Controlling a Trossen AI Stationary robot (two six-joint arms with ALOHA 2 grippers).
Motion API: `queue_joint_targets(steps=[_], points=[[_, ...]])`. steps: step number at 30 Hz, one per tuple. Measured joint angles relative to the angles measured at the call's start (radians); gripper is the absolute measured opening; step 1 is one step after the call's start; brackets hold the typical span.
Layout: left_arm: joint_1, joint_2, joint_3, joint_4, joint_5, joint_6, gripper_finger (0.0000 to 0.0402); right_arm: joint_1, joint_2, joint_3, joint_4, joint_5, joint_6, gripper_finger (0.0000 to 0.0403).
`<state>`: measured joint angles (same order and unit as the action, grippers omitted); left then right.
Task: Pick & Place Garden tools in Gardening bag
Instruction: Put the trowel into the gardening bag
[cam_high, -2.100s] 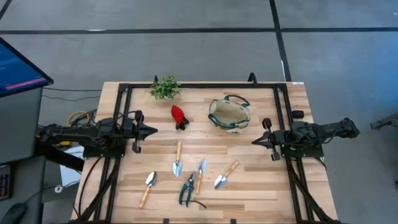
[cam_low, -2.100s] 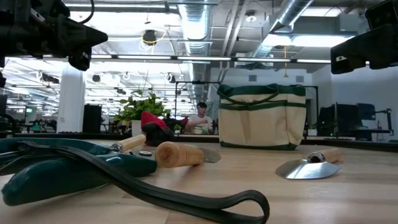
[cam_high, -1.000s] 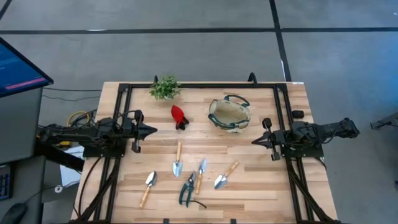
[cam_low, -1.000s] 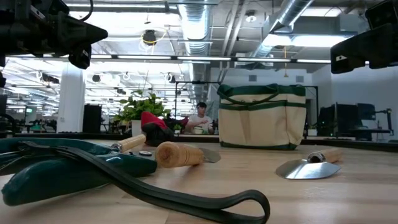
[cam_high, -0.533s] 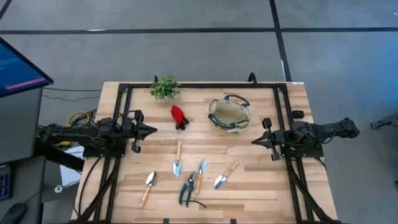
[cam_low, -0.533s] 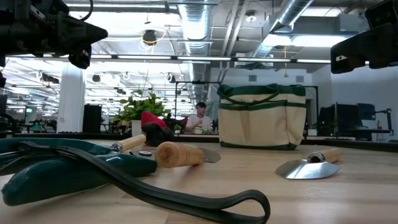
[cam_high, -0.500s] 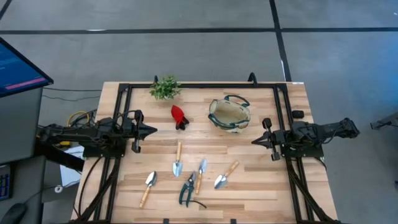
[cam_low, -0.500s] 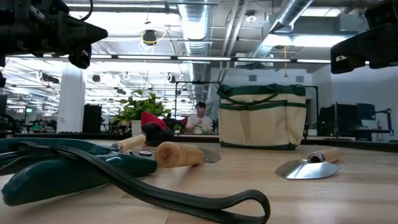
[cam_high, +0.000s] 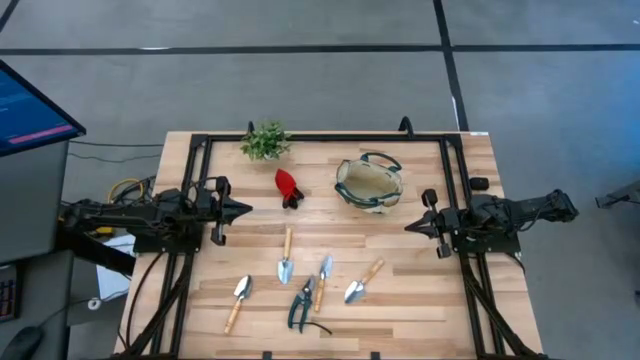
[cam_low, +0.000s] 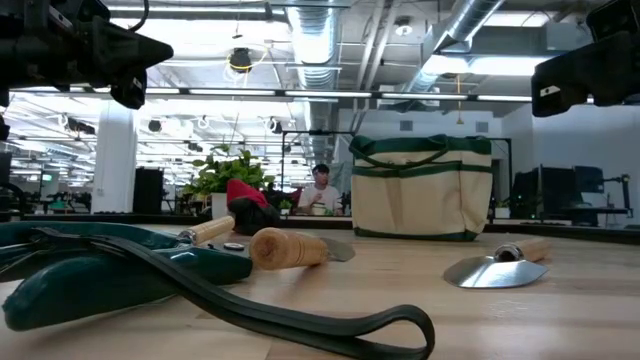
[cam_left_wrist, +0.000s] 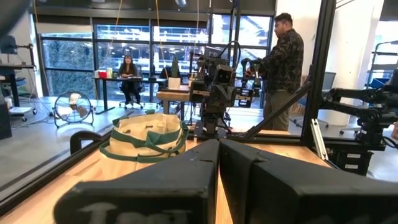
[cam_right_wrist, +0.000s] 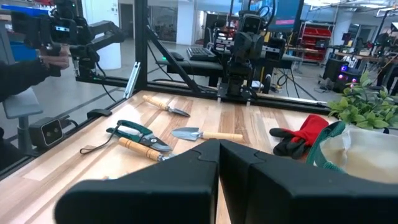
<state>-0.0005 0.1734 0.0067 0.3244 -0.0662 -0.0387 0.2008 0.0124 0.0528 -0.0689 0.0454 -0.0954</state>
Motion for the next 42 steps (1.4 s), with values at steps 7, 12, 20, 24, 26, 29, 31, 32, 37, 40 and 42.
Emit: queue_joint_targets(steps=[7,12,20,24,26,29,31,32,37,40,42], points=[[0.000,0.000,0.000,0.000,0.000,-0.004,0.0002,0.000,0.000,0.001,0.110,0.054,0.108,0.0000],[0.000,0.000,0.000,0.000,0.000,-0.004,0.0002,0.020,0.012,0.001,0.132,0.045,0.096,0.0000],[0.000,0.000,0.000,0.000,0.000,-0.026,0.0002,0.080,0.144,0.020,0.217,0.046,0.113,0.0000],[0.000,0.000,0.000,0.009,0.045,-0.074,0.0002,0.100,0.249,0.111,0.187,0.060,0.110,0.0000],[-0.005,0.013,0.000,0.013,0.095,-0.075,0.0002,0.107,0.308,0.164,0.146,0.060,0.094,0.0000],[-0.017,0.060,0.000,0.015,0.109,-0.050,0.0002,0.113,0.402,0.245,0.071,0.061,0.089,0.0000],[-0.021,0.101,0.000,0.015,0.108,-0.024,0.0002,0.113,0.463,0.292,0.014,0.062,0.089,0.0000],[-0.020,0.121,0.000,0.016,0.108,-0.021,0.0002,0.113,0.497,0.314,-0.006,0.064,0.089,0.0000],[-0.020,0.199,0.000,0.052,0.104,-0.020,0.0002,0.113,0.664,0.402,-0.055,0.063,0.112,0.0000],[-0.020,0.219,0.000,0.066,0.103,-0.021,0.0002,0.121,0.752,0.456,-0.082,0.060,0.150,0.0000],[-0.020,0.222,0.000,0.068,0.103,-0.022,0.0002,0.133,0.810,0.484,-0.114,0.058,0.166,0.0000]])
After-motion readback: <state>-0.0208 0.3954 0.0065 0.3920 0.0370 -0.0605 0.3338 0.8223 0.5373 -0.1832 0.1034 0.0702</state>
